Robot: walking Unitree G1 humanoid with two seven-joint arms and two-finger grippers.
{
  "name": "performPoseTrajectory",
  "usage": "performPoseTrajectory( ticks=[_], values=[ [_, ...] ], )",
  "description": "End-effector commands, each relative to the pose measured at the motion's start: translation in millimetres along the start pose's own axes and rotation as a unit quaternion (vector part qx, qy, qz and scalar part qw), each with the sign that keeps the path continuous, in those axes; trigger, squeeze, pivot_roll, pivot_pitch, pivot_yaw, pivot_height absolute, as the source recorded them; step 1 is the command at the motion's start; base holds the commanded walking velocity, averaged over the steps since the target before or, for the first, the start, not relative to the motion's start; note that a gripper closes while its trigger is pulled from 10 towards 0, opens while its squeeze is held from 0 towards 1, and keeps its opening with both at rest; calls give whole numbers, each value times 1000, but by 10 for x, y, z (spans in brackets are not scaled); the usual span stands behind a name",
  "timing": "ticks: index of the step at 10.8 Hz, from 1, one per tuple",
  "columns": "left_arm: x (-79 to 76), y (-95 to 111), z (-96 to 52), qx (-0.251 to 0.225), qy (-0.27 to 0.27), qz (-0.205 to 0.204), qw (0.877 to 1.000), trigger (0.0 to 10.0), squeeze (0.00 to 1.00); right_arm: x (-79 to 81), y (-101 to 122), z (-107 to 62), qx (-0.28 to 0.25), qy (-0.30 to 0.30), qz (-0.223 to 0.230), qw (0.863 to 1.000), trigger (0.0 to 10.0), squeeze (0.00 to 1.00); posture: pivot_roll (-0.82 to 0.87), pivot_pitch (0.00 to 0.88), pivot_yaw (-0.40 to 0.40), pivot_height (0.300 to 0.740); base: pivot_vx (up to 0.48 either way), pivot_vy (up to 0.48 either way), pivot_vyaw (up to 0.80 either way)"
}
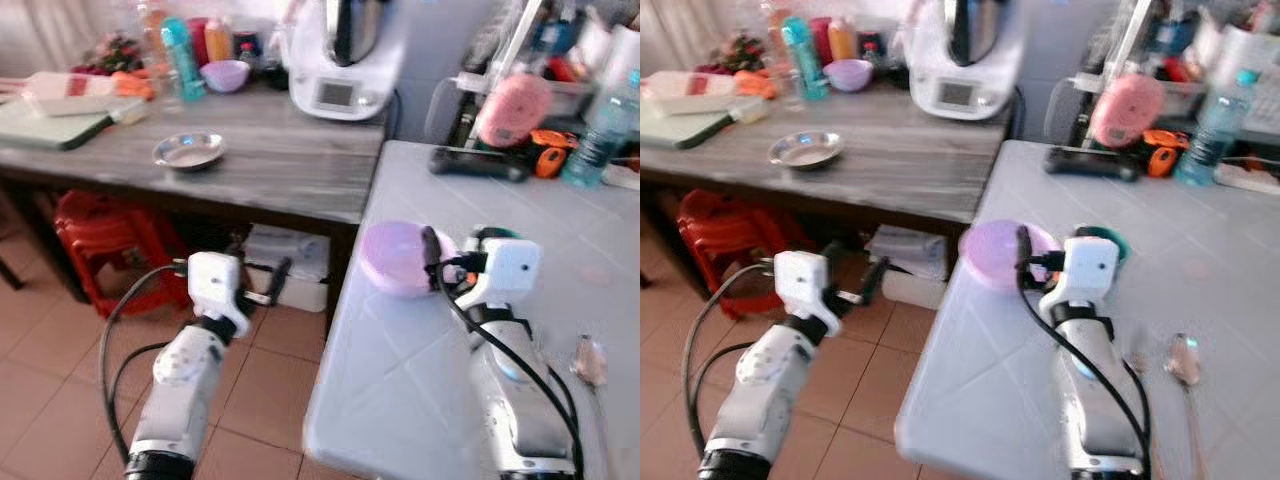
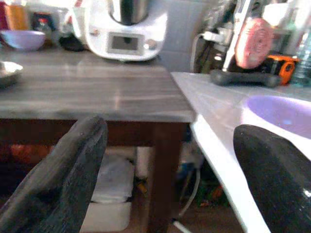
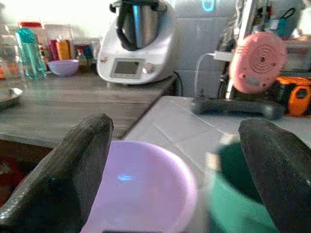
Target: Setting the table
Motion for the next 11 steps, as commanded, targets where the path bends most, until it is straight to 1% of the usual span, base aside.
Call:
performPoseTrajectory(
  ticks=[1, 2, 3, 4, 5, 6, 7, 8, 9, 10, 11],
  values=[
    [-10, 18, -14, -2, -9, 10, 1000, 10000, 0, 15, 67, 6, -11, 7, -4, 1000, 10000, 0, -15, 16, 8, 740, 0, 0, 0],
    [-4, -8, -37, 4, -11, 12, 1000, 10000, 0, 78, 105, 14, -18, 30, -23, 999, 10000, 0, -15, 17, 5, 740, 0, 0, 0],
    [-39, -19, -82, 6, -34, -2, 999, 10000, 0, 236, 183, 15, -38, 82, -80, 993, 10000, 0, -17, 16, 5, 740, 0, 0, 0],
    [-70, -41, -118, 11, -57, 3, 998, 10000, 0, 289, 177, 17, -36, 100, -82, 991, 10000, 0, -16, 14, 3, 740, 0, 0, 0],
    [-87, -85, -163, 24, -82, 8, 996, 10000, 0, 338, 124, 14, -25, 121, -86, 989, 10000, 0, -13, 12, 0, 740, 0, 0, 0],
    [-93, -111, -200, 32, -99, 12, 995, 10000, 0, 411, 82, 1, -16, 151, -104, 983, 10000, 0, -13, 12, 0, 740, 0, 0, 0],
    [-57, -126, -225, 38, -101, 10, 994, 10000, 0, 538, 61, -24, -11, 196, -137, 971, 10000, 0, -13, 12, 0, 740, 0, 0, 0],
    [-58, -165, -236, 48, -110, 6, 993, 10000, 0, 596, 12, -43, 2, 215, -129, 968, 10000, 0, -13, 12, 0, 740, 0, 0, 0],
    [-51, -171, -228, 48, -113, 16, 992, 10000, 0, 622, -139, -72, 32, 238, -144, 960, 10000, 0, -8, 4, -1, 740, 0, 0, 0],
    [-43, -176, -230, 50, -113, 16, 992, 10000, 0, 638, -207, -78, 48, 255, -152, 954, 10000, 0, -5, 5, -2, 740, 0, 0, 0],
    [-50, -183, -235, 51, -115, 15, 992, 10000, 0, 640, -280, -73, 61, 266, -174, 946, 10000, 0, -6, 7, -1, 740, 0, 0, 0]
  ],
)
Point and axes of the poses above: a point about 5 cm out from each wrist's last joint towards the gripper, its own z axis pointing out of the wrist towards the gripper, its own y axis along the axis of the wrist's last joint, x = y × z, the point moved 6 cm from there along z, pointing out of the wrist towards the gripper, and after that the axes turned 3 degrees about -z, right-handed, at the moved point
